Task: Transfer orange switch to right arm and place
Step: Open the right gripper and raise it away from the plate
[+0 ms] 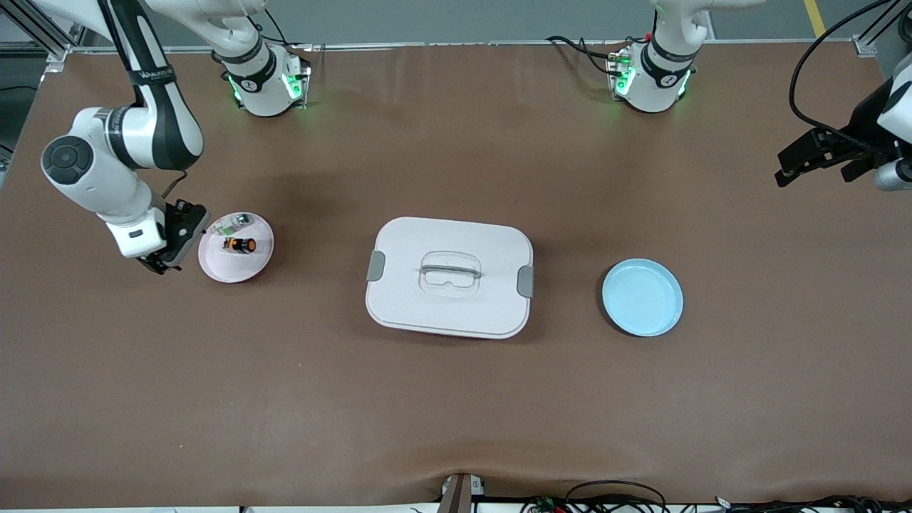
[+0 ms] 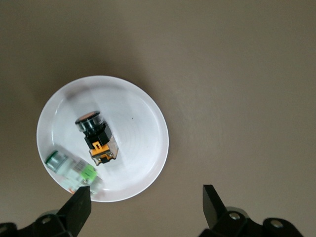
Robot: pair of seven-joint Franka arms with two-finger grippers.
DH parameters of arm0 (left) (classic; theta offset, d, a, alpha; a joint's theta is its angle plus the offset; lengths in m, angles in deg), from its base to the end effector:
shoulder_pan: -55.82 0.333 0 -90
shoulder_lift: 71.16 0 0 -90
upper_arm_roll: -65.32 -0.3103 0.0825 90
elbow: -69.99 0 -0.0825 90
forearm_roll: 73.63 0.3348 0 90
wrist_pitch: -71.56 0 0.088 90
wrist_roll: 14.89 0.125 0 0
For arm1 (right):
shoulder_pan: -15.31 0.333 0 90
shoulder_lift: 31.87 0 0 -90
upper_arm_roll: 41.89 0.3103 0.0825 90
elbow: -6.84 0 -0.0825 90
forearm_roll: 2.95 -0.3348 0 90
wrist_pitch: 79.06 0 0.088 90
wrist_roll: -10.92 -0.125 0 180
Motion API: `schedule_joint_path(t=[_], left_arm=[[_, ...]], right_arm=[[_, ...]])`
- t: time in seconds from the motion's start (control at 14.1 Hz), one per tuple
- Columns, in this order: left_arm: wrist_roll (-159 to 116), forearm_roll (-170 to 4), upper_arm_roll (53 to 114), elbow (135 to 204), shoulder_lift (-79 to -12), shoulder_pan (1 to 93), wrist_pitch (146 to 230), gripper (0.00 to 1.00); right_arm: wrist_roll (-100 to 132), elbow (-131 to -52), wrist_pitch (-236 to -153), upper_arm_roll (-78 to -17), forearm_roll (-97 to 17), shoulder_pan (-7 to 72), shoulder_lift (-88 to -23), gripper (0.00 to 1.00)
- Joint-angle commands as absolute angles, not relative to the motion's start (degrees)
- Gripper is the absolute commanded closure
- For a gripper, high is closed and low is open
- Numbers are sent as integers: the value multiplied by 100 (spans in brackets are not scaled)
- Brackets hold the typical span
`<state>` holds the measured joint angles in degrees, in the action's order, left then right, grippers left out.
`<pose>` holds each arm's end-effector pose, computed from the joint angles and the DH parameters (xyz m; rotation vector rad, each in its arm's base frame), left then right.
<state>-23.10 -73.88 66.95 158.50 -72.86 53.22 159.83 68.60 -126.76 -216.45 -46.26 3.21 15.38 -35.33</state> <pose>0.4927 -0.0372 0.6239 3.1332 0.1086 0.0391 0.4768 -0.0380 0.3245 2.6877 1.4871 -0.0538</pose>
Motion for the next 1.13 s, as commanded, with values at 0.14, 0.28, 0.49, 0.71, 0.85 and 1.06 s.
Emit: schedule_joint_path(t=[0.14,0.28,0.49,0.71,0.85,1.06], left_arm=[[-2315,-7407,6743,15858,-7310,5371,15998,0],[-2315,-7407,6743,15858,-7310,5371,15998,0],[-2315,-7398,6743,15858,-7310,5371,15998,0],[-2315,-7398,6743,15858,-7310,5371,15998,0],[-2315,-7398,6743,15858,-7310,5371,16007,0],[-2315,-7407,6743,15858,-7301,5371,16024,0]], right_arm=[[2710,-12317,-20714,-4558,461,1425,-3469,0],[1379,-11992,-20090,-4549,461,1425,-3486,0],[1031,-11684,-19755,-4549,452,1390,-3530,0],[1031,-11017,-19053,-4540,391,1337,-3565,0],[1031,-10525,-18752,-4531,312,1355,-3696,0],[1031,-9962,-18630,-4523,-134,1346,-3706,0]])
